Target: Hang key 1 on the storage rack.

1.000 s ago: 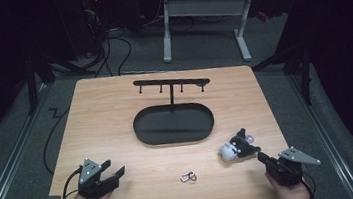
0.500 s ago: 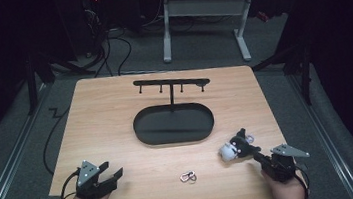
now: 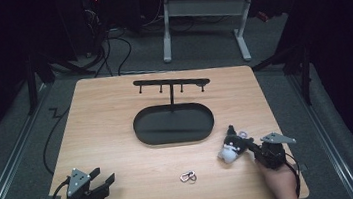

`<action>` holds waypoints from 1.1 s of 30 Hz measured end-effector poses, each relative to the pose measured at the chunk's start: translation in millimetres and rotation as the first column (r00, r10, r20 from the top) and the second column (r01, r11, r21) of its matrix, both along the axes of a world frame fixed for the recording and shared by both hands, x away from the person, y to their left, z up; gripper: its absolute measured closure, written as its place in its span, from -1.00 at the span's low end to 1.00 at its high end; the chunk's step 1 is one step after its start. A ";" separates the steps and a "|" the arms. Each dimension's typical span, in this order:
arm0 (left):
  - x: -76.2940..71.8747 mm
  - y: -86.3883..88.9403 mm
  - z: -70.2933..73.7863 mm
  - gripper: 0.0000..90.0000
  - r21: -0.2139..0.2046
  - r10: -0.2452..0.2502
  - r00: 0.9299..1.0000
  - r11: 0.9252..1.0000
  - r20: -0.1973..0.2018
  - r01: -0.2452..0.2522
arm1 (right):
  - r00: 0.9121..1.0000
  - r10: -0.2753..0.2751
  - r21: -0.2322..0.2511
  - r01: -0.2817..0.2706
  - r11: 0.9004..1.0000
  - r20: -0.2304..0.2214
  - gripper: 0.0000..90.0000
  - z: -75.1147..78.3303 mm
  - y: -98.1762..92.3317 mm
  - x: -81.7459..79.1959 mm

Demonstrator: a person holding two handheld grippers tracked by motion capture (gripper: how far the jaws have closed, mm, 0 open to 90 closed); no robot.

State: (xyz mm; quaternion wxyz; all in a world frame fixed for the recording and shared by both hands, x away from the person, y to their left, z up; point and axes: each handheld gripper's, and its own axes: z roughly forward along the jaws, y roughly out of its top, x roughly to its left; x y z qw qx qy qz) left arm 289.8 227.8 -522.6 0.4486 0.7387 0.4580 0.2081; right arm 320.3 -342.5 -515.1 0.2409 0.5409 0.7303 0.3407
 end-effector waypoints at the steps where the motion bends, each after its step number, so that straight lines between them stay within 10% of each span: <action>1: 0.0 0.0 0.0 -0.13 0.000 0.000 1.000 1.000 0.000 0.000 | 1.000 0.000 0.000 0.000 1.000 0.000 1.00 0.0 0.0 0.0; 22: -21.7 17.2 -0.4 -0.13 -0.007 0.032 0.999 0.999 -0.005 -0.033 | 0.985 0.173 -0.013 -0.173 0.985 -0.003 1.00 -4.7 32.3 34.7; 33: -19.2 13.9 3.0 -0.13 -0.005 0.020 1.000 1.000 0.018 -0.020 | 0.988 0.136 -0.007 -0.135 0.991 0.072 1.00 9.9 30.9 20.7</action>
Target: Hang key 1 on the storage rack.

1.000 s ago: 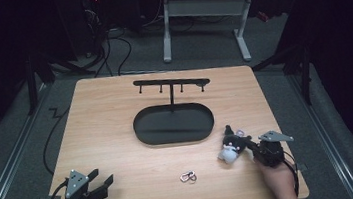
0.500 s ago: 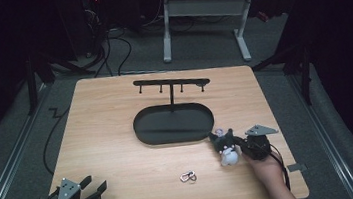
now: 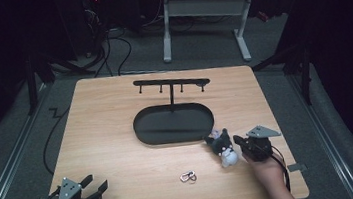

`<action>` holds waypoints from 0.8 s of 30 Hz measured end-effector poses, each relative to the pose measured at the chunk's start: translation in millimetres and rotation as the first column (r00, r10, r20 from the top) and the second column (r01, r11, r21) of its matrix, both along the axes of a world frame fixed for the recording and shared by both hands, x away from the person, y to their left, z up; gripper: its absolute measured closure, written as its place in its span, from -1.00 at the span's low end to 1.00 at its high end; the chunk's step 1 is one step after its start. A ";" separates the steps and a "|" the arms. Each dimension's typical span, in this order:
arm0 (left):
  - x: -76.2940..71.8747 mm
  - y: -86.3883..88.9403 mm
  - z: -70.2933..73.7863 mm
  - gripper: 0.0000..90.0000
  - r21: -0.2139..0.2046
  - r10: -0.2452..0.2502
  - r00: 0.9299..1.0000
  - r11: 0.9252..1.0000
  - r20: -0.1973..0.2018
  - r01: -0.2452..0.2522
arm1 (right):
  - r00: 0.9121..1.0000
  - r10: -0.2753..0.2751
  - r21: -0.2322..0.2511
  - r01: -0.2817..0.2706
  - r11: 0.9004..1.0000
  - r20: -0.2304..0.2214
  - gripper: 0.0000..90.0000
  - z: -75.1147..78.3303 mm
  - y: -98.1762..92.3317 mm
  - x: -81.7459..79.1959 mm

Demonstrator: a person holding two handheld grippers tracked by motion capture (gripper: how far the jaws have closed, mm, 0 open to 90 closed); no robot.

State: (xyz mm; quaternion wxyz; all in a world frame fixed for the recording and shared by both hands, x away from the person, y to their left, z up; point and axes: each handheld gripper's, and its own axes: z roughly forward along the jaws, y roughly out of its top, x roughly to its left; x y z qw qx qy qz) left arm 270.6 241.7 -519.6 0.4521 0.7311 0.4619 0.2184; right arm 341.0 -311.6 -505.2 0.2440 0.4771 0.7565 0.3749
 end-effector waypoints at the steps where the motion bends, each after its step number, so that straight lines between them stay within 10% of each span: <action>1: 1.3 -1.2 0.2 -0.13 0.001 0.000 1.000 1.000 0.001 0.000 | 1.000 0.001 0.005 -0.001 1.000 0.023 1.00 4.0 -0.6 -5.7; 11: 13.1 -12.9 2.4 -0.13 0.006 -0.026 1.000 1.000 0.015 0.026 | 0.999 0.000 0.011 0.000 1.000 0.043 0.98 9.7 -2.3 -28.8; 24: 40.7 -50.6 1.6 -0.18 0.048 -0.124 0.992 0.991 0.022 0.122 | 0.995 -0.072 0.012 0.072 0.997 -0.064 0.75 -5.4 -15.1 -54.2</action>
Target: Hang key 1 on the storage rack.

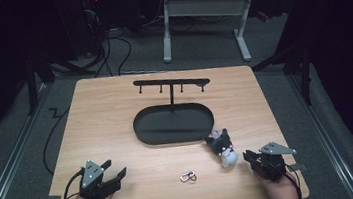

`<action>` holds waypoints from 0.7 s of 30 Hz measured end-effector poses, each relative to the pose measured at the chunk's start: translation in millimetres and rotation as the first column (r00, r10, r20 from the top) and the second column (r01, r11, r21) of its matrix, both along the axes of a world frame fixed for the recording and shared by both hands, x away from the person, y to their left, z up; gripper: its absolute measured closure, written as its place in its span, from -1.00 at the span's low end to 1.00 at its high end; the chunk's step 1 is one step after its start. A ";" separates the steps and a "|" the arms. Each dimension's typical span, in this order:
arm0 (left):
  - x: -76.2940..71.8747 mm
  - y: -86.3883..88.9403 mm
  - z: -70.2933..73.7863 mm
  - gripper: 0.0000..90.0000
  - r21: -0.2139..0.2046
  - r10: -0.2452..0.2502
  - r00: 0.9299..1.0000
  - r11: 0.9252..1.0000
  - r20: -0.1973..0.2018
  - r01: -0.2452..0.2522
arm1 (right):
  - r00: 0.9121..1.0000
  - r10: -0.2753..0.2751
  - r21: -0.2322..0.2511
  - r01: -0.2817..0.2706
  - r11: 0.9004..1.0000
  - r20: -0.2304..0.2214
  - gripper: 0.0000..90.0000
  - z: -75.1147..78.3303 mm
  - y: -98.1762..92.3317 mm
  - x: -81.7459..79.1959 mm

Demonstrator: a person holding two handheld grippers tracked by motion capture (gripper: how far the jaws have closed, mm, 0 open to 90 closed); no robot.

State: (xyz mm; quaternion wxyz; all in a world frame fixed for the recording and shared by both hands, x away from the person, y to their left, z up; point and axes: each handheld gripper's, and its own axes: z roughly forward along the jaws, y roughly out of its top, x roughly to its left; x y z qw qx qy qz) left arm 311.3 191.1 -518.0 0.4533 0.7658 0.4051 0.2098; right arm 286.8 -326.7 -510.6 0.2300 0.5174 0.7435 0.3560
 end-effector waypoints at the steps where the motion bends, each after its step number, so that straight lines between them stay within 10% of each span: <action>1: 0.0 0.0 0.0 -0.19 0.000 0.000 1.000 1.000 0.000 0.000 | 1.000 -0.012 -0.001 0.012 1.000 -0.005 0.75 0.1 -0.3 -1.3; 21: 4.2 -8.7 -2.0 -0.21 -0.011 -0.091 0.996 0.996 0.004 0.091 | 0.981 -0.070 0.018 0.074 0.997 -0.180 0.19 15.9 -3.7 2.4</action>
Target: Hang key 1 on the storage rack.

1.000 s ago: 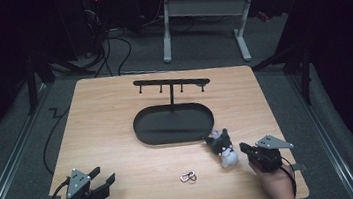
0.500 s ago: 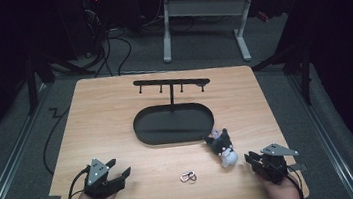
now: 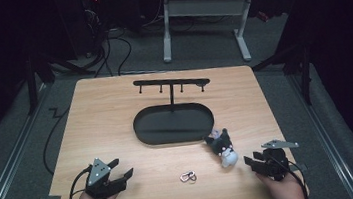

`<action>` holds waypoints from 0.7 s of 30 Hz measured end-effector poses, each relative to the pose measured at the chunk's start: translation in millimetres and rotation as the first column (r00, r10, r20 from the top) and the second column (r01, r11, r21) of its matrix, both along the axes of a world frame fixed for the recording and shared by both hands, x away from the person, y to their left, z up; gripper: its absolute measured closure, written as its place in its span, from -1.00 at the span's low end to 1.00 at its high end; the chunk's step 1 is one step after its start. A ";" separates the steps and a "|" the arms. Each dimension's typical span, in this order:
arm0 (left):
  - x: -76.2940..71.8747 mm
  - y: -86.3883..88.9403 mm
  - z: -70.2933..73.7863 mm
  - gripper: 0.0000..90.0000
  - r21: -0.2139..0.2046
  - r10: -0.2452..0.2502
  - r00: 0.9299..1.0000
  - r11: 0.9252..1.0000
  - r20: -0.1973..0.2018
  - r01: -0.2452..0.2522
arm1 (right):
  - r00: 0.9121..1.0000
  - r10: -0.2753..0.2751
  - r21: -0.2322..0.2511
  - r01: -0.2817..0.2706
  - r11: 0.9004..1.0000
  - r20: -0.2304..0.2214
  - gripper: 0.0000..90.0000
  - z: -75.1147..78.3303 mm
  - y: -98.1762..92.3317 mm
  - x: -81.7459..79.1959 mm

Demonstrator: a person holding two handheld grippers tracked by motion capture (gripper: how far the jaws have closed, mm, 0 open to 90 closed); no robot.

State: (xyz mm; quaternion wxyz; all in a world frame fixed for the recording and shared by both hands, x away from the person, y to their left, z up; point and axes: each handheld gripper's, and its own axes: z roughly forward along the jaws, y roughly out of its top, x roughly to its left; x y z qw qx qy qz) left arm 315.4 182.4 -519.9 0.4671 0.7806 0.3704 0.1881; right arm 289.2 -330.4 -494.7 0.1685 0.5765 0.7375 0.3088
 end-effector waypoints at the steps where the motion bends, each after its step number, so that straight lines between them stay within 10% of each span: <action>1: -0.8 -1.1 0.5 -0.21 -0.004 -0.016 1.000 1.000 -0.003 0.016 | 1.000 0.011 -0.003 -0.011 1.000 -0.019 0.16 1.6 0.1 1.4; 21: -3.8 -2.1 1.6 -0.21 -0.024 -0.041 0.999 0.999 -0.002 0.041 | 0.970 0.095 -0.144 -0.129 0.981 -0.224 -0.03 13.1 15.5 10.5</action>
